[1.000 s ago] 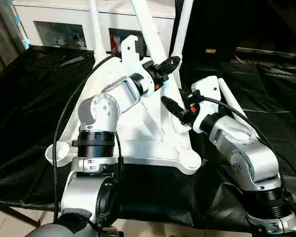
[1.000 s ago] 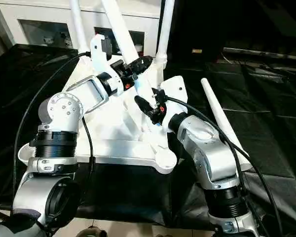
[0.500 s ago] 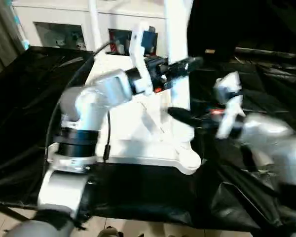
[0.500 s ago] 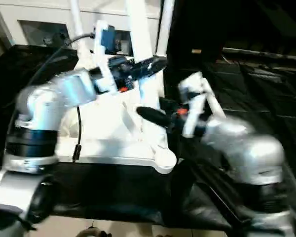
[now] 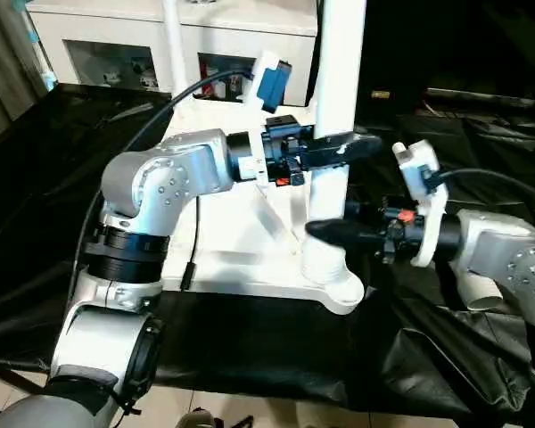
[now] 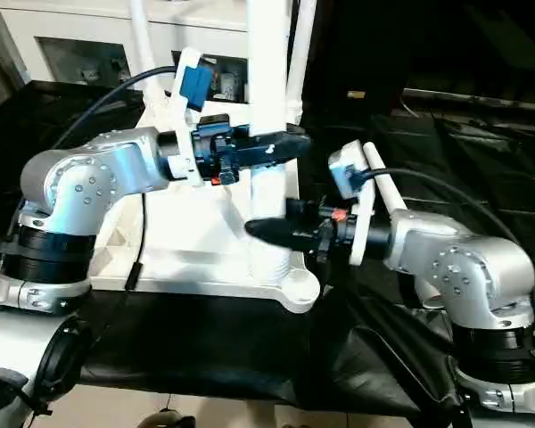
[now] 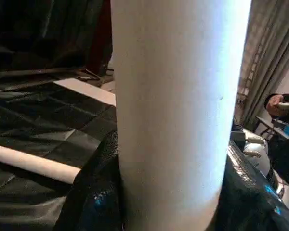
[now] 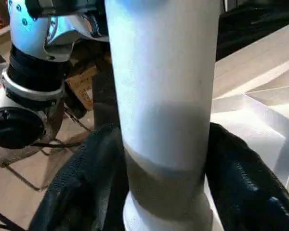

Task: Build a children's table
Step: Pick table leg

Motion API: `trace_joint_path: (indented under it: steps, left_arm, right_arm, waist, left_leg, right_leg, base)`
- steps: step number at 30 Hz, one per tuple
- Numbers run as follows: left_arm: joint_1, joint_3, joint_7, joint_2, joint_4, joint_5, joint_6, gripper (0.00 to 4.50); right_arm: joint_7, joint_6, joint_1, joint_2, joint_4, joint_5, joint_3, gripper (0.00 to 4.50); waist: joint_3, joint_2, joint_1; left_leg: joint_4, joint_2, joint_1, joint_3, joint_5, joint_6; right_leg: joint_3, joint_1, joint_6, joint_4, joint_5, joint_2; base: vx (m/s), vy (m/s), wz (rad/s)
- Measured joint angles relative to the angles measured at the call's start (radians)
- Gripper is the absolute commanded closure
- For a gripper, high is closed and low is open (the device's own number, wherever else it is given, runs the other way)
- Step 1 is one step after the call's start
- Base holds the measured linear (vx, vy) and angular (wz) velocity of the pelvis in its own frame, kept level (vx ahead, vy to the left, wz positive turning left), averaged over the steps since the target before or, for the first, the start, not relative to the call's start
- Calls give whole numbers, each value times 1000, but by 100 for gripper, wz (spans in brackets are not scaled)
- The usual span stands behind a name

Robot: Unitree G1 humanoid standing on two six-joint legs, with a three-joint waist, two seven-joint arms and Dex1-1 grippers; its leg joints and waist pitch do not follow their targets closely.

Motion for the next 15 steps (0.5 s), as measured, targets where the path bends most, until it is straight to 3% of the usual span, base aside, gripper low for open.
trace_joint_path:
  steps: [8,9,12,15]
  left_arm:
    - [-3,1,-14,6,15,-13,6,264]
    - [-3,2,-13,6,16,-13,6,208]
    - [-10,18,42,-11,43,-5,5,194]
    - [-32,52,149,-53,97,9,5,151]
  right_arm:
    - [-8,4,0,-4,-3,0,18,254]
    - [-10,4,0,-4,-3,0,18,257]
    - [-34,1,0,1,0,-3,16,257]
    - [-82,-9,-10,15,27,-28,-1,260]
  waist:
    - [0,0,0]
    - [0,0,0]
    - [0,0,0]
    - [0,0,1]
  left_leg:
    - [0,0,0,0,0,0]
    - [0,0,0,0,0,0]
    - [1,0,0,0,0,0]
    - [2,0,-1,0,0,0]
  right_leg:
    - [0,0,0,0,0,0]
    - [0,0,0,0,0,0]
    - [0,0,0,1,0,0]
    - [0,0,0,1,1,0]
  base:
    - [0,0,0]
    - [0,0,0]
    - [0,0,0]
    - [0,0,0]
